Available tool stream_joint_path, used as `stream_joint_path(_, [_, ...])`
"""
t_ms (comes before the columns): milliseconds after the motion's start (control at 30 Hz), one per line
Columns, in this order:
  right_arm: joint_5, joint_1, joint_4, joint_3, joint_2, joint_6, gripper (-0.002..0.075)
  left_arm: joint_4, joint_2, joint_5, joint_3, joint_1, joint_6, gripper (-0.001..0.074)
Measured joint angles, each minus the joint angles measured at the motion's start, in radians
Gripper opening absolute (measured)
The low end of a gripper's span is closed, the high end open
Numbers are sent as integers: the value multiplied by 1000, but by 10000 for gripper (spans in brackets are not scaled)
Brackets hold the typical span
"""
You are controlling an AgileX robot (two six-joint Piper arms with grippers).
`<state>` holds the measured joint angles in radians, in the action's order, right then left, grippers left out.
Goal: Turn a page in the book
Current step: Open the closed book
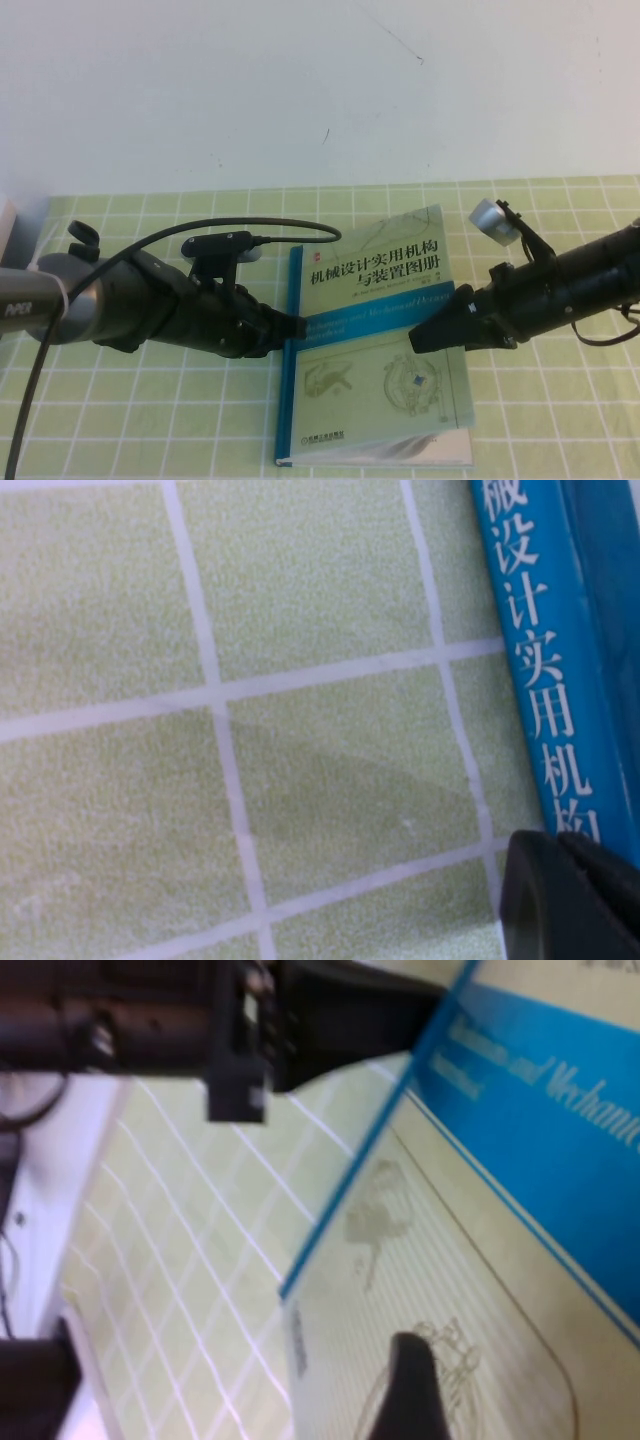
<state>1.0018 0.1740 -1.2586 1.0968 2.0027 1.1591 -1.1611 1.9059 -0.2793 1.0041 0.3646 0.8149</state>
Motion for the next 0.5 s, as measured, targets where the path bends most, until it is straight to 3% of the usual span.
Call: stream_joint_path(500, [-13, 4, 89, 60, 0, -130, 496, 0, 0, 3, 0, 0, 3, -4])
